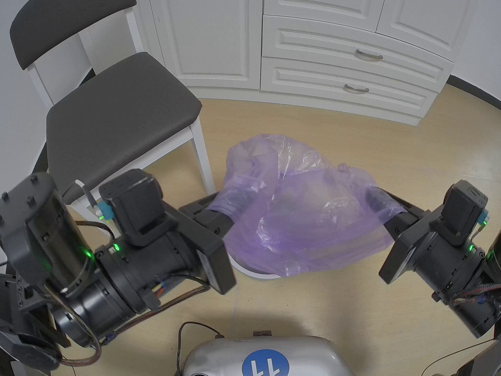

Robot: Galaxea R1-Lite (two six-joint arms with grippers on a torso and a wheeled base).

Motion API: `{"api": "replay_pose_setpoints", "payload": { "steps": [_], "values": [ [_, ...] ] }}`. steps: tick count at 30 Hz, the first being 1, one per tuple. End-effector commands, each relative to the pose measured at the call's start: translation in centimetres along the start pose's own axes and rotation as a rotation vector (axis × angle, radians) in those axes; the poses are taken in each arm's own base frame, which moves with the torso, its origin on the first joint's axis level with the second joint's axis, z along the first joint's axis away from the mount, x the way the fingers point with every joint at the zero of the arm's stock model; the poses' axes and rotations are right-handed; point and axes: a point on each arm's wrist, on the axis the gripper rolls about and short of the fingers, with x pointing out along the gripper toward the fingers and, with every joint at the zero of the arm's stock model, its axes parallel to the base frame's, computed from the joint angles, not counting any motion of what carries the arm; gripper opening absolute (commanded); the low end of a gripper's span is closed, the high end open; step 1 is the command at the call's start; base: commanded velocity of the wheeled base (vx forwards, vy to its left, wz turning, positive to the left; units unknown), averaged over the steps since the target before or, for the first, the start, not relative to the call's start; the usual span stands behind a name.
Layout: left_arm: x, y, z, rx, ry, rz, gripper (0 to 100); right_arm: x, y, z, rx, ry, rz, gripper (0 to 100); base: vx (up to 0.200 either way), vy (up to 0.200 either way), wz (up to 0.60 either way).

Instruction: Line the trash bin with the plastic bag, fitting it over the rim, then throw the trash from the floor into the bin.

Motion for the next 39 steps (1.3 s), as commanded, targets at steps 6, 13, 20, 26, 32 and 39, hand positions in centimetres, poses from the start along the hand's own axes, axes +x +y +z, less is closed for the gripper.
{"api": "replay_pose_setpoints", "payload": {
  "steps": [6,13,20,26,32,39],
  "values": [
    [1.5,-1.1,-2.7,0.003,0.052,-0.008,0,0.7,1.9,-1.0,-0.08,0.051,0.046,0,0.0,0.0,0.0],
    [2.0,-0.9,-3.1,-0.001,0.062,0.004,0,4.1,0.3,-1.0,-0.072,0.204,-0.094,0,0.0,0.0,0.0],
    [2.7,-0.6,-2.9,-0.048,0.053,0.023,0,5.3,-1.2,1.8,0.058,0.386,-0.096,0,0.0,0.0,0.0],
    [3.2,-0.2,-2.9,-0.067,0.056,0.039,0,4.7,-2.5,2.1,0.12,0.647,0.059,0,0.0,0.0,0.0],
    [3.9,-0.1,-3.2,-0.113,0.06,0.046,0,5.8,-2.3,1.4,0.14,0.626,0.024,0,0.0,0.0,0.0],
    [5.4,1.7,-3.5,-0.136,0.059,0.099,0,7.8,-1.6,-0.1,0.142,0.53,0.0,0,0.0,0.0,0.0]
  ]
}}
